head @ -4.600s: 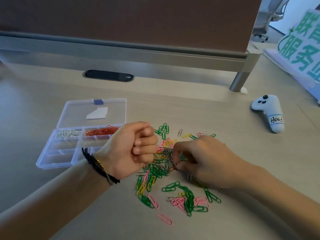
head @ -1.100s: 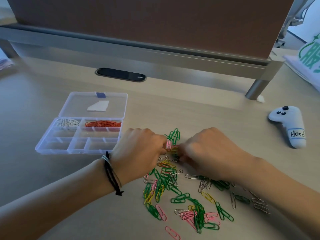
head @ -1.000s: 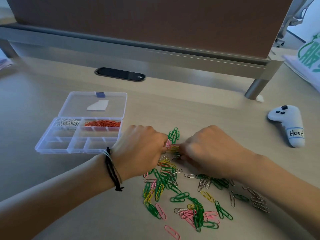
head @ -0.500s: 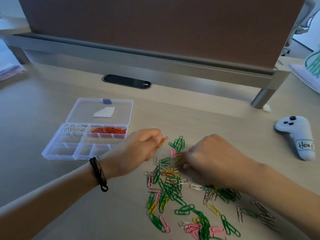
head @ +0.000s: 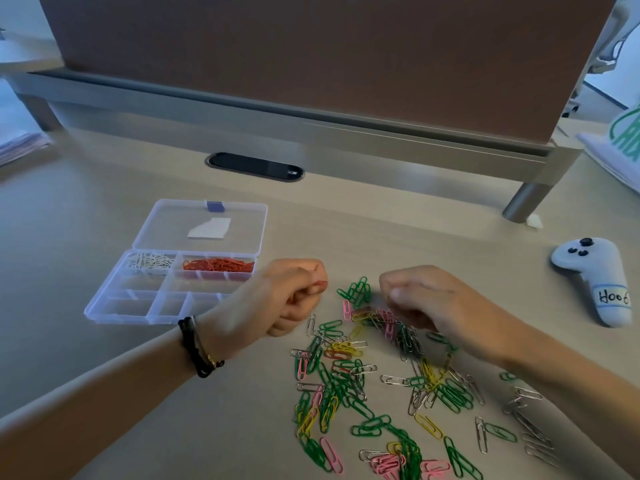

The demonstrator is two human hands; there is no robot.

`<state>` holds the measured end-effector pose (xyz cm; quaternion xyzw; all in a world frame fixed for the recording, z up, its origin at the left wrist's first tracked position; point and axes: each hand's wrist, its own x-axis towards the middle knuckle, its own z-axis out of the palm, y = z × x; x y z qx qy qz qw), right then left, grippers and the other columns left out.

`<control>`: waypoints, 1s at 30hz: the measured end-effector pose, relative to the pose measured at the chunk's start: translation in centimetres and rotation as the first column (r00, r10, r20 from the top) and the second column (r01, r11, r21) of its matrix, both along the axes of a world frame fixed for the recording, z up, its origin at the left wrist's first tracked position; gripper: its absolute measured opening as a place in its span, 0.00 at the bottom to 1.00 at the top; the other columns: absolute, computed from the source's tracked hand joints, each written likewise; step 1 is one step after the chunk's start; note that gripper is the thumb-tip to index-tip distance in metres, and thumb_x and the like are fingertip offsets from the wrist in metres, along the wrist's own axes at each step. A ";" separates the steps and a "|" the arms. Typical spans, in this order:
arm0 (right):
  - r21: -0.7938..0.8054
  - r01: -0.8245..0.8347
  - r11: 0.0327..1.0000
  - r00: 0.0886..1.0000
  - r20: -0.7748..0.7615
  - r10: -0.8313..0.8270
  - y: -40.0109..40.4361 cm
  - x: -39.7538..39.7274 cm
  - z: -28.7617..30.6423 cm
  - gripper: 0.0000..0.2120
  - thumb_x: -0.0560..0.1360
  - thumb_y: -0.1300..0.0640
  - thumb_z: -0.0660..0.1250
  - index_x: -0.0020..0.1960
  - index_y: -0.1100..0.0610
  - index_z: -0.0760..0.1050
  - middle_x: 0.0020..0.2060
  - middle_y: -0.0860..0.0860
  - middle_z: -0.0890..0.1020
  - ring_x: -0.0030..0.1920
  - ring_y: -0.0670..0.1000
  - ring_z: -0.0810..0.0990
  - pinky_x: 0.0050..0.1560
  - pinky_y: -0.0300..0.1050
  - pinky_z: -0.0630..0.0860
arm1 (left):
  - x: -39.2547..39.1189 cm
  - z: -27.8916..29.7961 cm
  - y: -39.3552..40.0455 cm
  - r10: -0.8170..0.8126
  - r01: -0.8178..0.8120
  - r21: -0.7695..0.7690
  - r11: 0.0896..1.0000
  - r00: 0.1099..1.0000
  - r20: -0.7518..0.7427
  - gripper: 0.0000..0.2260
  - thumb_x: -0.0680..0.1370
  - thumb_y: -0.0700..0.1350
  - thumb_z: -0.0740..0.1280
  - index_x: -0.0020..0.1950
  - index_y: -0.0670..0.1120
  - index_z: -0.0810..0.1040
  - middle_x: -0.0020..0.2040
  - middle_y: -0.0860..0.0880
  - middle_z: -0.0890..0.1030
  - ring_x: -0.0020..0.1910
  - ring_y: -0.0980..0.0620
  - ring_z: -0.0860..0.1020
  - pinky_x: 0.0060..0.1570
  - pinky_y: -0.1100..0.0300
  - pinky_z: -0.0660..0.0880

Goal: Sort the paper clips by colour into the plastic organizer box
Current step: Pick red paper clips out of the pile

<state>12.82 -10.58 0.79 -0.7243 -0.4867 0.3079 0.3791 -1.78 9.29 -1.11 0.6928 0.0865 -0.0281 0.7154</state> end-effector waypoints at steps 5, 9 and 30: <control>-0.003 0.151 0.989 0.762 -0.637 -0.118 0.7 1.3 -0.6 0.16 0.79 0.51 0.62 0.35 0.56 0.66 0.24 0.50 0.64 0.25 0.49 0.52 0.26 0.43 0.48 | 0.4 -0.6 0.1 -0.051 0.058 -0.595 0.801 0.998 0.029 0.14 0.82 0.48 0.55 0.37 0.46 0.66 0.26 0.51 0.59 0.22 0.56 0.54 0.22 0.63 0.51; -0.041 0.118 0.992 0.616 -0.780 -0.106 1.8 1.8 -0.4 0.13 0.79 0.58 0.61 0.36 0.58 0.70 0.24 0.52 0.67 0.24 0.47 0.50 0.23 0.40 0.46 | 1.3 -0.5 0.6 0.054 -0.077 -0.632 0.771 0.997 -0.056 0.17 0.80 0.49 0.56 0.32 0.46 0.66 0.27 0.49 0.67 0.23 0.56 0.56 0.22 0.64 0.51; -0.242 0.075 0.967 0.724 0.680 0.114 2.8 0.0 1.1 0.06 0.75 0.45 0.70 0.46 0.47 0.83 0.34 0.41 0.79 0.38 0.45 0.75 0.41 0.45 0.73 | 1.5 -0.5 2.5 -0.270 -0.101 0.968 -0.230 0.962 0.037 0.03 0.75 0.47 0.72 0.44 0.51 0.79 0.30 0.53 0.79 0.26 0.52 0.78 0.26 0.60 0.67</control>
